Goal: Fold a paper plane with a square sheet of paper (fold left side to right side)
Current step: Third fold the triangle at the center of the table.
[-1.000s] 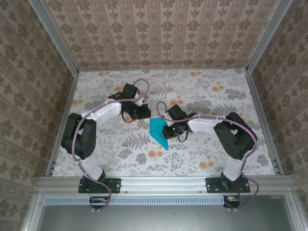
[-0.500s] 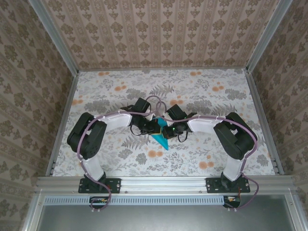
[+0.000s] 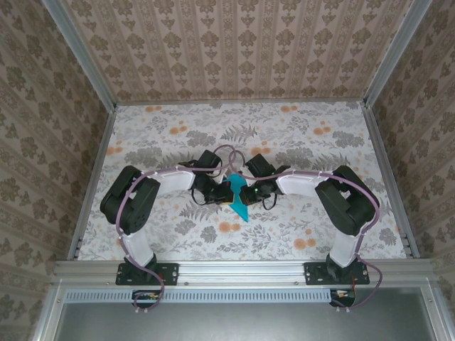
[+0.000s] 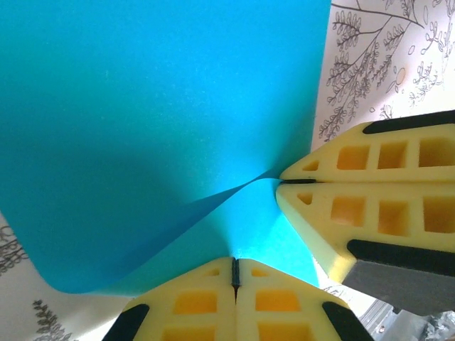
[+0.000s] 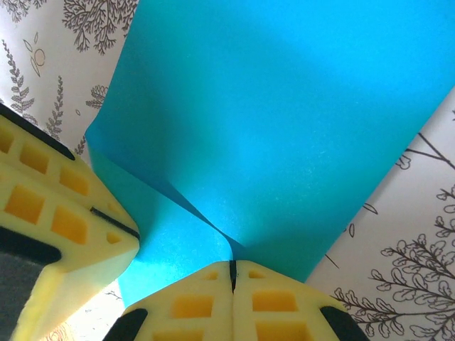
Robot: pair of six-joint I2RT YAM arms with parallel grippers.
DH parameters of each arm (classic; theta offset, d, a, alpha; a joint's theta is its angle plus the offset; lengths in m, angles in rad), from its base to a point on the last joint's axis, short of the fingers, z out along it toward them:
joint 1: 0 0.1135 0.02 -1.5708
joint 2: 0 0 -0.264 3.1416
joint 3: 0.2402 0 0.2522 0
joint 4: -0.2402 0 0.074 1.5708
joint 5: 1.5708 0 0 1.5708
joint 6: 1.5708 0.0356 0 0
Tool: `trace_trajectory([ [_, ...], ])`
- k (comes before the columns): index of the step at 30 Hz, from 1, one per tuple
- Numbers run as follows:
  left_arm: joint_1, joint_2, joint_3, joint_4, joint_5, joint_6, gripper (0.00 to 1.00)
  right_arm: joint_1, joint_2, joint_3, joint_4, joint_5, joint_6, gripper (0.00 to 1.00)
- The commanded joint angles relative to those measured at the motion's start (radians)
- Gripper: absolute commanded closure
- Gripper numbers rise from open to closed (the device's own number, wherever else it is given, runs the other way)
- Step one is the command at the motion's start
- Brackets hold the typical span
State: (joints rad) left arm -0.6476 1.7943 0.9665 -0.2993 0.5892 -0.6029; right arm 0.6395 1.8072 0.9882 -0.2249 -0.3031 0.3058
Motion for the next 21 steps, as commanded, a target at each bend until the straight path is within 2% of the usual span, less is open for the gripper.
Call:
trace_trajectory([
  [1, -0.004, 0.016, -0.023, -0.03, -0.039, 0.002, 0.98, 0.008, 0.038, 0.004, -0.078, 0.028, -0.024, 1.0],
  [13, -0.002, 0.039, -0.056, -0.037, -0.084, 0.003, 1.0, 0.002, 0.022, 0.034, -0.061, 0.013, 0.015, 1.0],
  [21, -0.001, 0.045, -0.07, -0.03, -0.097, 0.002, 1.0, -0.052, -0.118, 0.052, -0.087, 0.005, 0.117, 0.72],
])
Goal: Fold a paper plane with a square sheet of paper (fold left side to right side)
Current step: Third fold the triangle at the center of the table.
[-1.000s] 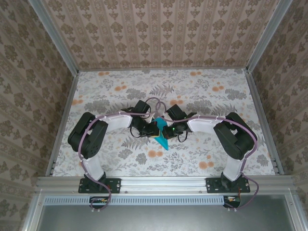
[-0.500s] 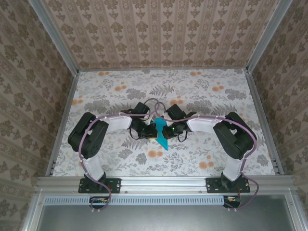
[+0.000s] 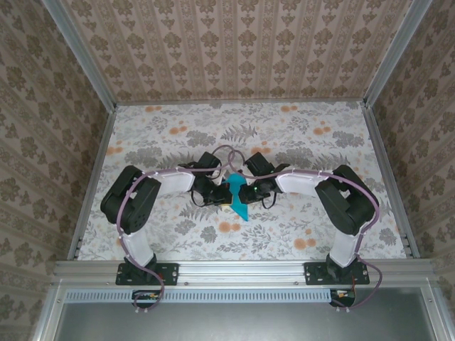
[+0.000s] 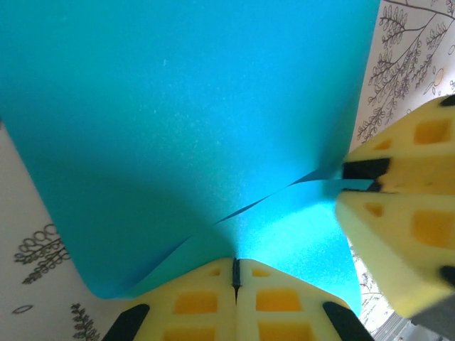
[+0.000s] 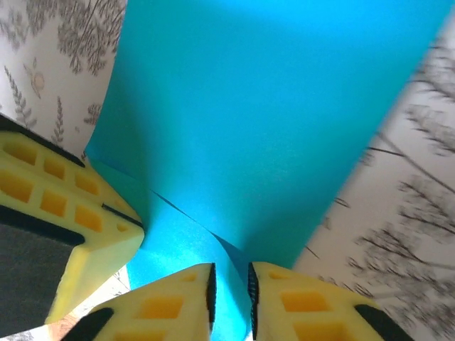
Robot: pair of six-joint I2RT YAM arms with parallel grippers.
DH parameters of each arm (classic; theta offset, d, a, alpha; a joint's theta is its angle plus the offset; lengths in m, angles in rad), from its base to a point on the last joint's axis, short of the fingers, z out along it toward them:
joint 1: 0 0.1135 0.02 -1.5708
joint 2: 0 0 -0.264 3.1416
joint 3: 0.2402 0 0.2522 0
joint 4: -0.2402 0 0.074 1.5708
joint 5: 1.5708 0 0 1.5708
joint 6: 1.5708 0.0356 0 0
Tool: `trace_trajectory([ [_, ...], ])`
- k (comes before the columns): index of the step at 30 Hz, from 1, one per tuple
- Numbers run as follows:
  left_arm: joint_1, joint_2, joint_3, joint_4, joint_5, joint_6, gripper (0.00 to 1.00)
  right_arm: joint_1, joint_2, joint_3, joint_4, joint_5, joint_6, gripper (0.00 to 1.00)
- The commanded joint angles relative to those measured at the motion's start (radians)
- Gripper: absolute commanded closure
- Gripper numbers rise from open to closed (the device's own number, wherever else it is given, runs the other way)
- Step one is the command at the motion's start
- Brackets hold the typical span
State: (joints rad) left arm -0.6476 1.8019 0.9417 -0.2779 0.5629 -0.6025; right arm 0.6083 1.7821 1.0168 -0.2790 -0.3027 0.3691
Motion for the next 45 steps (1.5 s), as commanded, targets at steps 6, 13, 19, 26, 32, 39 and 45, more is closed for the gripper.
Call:
trace_trajectory([
  [6, 0.0, 0.039, -0.041, -0.045, -0.072, 0.003, 1.0, -0.012, -0.241, -0.058, -0.114, -0.046, 0.115, 0.67],
  [13, -0.002, 0.037, -0.037, -0.038, -0.072, -0.003, 1.0, 0.07, -0.246, -0.172, 0.011, -0.12, 0.368, 0.86],
  [19, -0.006, 0.04, -0.032, -0.039, -0.072, -0.002, 1.0, 0.12, -0.132, -0.081, -0.006, -0.069, 0.476, 0.89],
  [26, -0.007, 0.042, -0.029, -0.038, -0.074, 0.002, 1.0, 0.128, -0.033, -0.032, 0.005, -0.064, 0.511, 0.93],
  [32, -0.007, 0.047, -0.024, -0.043, -0.074, 0.007, 1.0, 0.128, 0.016, 0.002, -0.018, -0.077, 0.509, 0.94],
  [39, -0.007, 0.046, -0.023, -0.046, -0.077, 0.01, 1.0, 0.128, 0.05, 0.002, -0.068, -0.069, 0.523, 0.94],
  [45, -0.007, 0.045, -0.023, -0.053, -0.082, 0.014, 1.0, 0.128, 0.052, -0.025, -0.098, -0.07, 0.534, 0.96],
])
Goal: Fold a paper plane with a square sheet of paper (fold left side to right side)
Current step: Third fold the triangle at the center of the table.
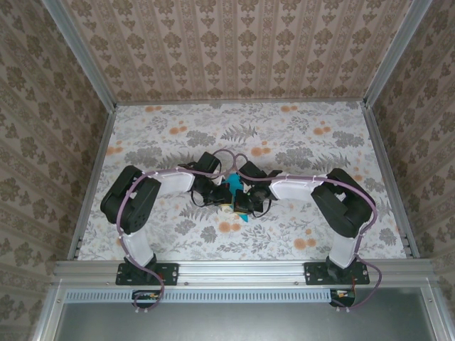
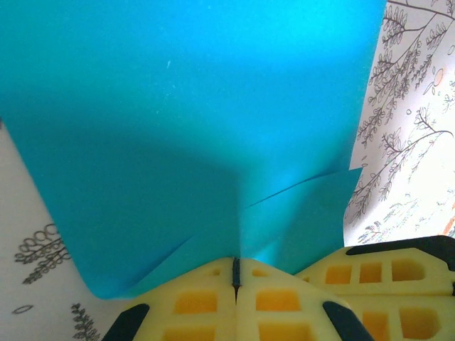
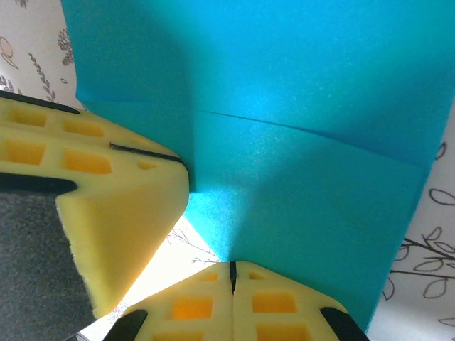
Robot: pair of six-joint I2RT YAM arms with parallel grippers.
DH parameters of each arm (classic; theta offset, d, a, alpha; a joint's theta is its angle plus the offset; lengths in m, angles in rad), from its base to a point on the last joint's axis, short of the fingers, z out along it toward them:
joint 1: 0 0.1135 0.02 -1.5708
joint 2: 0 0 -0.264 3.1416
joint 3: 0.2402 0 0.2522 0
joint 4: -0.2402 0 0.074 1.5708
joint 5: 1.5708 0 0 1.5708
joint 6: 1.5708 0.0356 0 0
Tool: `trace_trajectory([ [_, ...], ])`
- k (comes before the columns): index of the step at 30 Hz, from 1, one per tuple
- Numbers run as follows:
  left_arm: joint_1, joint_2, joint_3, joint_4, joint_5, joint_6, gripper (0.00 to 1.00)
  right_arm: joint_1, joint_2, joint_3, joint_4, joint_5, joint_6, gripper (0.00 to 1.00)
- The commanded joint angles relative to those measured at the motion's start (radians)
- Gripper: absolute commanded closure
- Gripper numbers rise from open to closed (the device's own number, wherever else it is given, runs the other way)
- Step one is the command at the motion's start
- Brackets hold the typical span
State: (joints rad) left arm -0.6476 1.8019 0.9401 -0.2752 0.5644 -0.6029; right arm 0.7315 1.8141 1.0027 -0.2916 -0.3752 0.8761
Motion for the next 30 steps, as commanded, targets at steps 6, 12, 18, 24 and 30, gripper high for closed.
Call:
trace_trajectory([
  [6, -0.007, 0.048, -0.015, -0.064, -0.09, 0.021, 1.0, 0.005, -0.013, -0.057, -0.095, -0.006, 0.037, 0.96],
  [12, -0.006, 0.053, -0.012, -0.068, -0.095, 0.027, 1.0, 0.004, -0.049, -0.079, -0.126, 0.016, 0.033, 0.96],
  [18, -0.004, 0.057, -0.006, -0.068, -0.1, 0.029, 1.0, 0.008, -0.057, -0.072, -0.18, 0.012, -0.003, 0.96],
  [24, -0.003, 0.063, -0.003, -0.067, -0.103, 0.031, 1.0, 0.015, -0.061, -0.058, -0.241, 0.019, -0.048, 0.96],
  [30, -0.003, 0.066, -0.001, -0.069, -0.106, 0.034, 1.0, 0.016, -0.07, -0.058, -0.312, 0.031, -0.081, 0.96],
])
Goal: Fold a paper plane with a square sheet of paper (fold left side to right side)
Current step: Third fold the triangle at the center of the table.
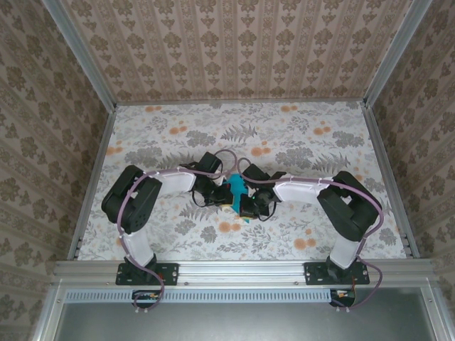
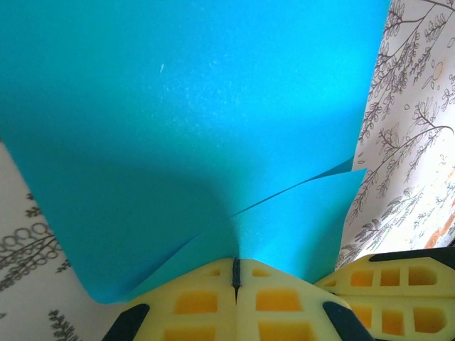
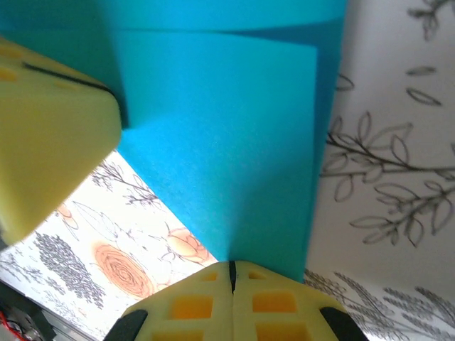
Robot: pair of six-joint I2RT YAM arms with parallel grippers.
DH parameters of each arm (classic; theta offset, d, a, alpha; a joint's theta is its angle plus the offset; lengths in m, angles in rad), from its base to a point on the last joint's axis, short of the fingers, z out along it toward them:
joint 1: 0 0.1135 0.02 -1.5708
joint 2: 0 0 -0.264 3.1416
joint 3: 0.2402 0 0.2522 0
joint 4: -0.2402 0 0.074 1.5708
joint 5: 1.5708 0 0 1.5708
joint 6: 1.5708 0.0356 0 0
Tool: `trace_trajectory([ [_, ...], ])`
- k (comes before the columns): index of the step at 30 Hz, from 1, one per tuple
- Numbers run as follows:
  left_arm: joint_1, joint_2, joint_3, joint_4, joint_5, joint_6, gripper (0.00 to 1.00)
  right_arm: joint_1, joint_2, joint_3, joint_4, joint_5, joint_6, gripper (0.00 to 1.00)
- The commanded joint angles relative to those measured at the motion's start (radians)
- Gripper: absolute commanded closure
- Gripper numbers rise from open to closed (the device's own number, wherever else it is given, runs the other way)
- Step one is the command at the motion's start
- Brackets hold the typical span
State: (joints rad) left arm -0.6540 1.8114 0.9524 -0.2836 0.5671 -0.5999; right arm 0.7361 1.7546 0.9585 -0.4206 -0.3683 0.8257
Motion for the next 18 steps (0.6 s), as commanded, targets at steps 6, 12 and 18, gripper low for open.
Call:
trace_trajectory([
  [6, 0.007, 0.057, -0.011, -0.065, -0.113, 0.032, 1.0, 0.011, -0.023, -0.036, -0.218, 0.031, -0.049, 0.95],
  [12, 0.006, 0.055, -0.007, -0.068, -0.113, 0.034, 1.0, 0.01, -0.045, -0.063, -0.224, 0.03, -0.05, 0.96],
  [18, 0.006, 0.051, -0.002, -0.072, -0.111, 0.033, 1.0, 0.003, -0.118, -0.054, -0.193, 0.009, -0.052, 0.96],
])
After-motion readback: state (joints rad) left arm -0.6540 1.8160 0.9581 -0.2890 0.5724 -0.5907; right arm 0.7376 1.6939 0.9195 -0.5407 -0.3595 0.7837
